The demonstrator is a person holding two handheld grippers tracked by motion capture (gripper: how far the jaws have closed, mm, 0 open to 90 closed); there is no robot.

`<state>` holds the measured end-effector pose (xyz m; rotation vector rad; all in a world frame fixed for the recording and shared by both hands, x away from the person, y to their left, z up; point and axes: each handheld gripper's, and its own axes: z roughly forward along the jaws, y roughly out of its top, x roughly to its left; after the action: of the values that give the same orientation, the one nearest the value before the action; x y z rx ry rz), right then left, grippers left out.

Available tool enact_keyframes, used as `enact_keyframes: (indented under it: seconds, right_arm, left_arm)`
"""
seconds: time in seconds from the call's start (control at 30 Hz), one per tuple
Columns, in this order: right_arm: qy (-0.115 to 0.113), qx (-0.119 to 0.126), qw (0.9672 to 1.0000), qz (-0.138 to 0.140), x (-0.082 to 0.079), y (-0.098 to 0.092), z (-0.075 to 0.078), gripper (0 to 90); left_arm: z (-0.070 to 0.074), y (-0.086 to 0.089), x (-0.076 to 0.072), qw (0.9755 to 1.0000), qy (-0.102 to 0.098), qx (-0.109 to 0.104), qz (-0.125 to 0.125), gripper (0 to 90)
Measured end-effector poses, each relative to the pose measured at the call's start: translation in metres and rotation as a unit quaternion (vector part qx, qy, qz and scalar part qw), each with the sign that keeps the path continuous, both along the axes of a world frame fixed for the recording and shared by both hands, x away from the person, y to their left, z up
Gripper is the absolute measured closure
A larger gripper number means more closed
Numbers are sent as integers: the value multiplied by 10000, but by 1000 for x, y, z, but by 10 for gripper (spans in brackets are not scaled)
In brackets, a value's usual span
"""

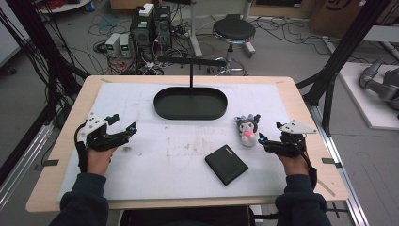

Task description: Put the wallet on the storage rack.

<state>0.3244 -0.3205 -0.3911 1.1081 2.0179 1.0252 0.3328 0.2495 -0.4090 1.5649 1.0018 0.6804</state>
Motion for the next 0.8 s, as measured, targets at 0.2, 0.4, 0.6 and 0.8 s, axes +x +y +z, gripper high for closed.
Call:
enact_keyframes:
  seconds: [0.2, 0.4, 0.6, 0.8]
  right_arm:
    - [-5, 21, 10000, 18, 0, 0, 0, 215]
    - [21, 56, 10000, 44, 0, -2, -2, 215]
    - [-10, 40, 9997, 244, -4, 1, 0, 247]
    - [12, 243, 9984, 519, -5, 8, 1, 273]
  left_arm:
    - [-1, 0, 1, 10000, 18, 2, 18, 202]
    - [-1, 0, 2, 10000, 29, -11, 23, 202]
    - [-1, -3, 3, 10000, -3, 17, -36, 202]
    - [1, -2, 0, 10000, -36, -21, -59, 202]
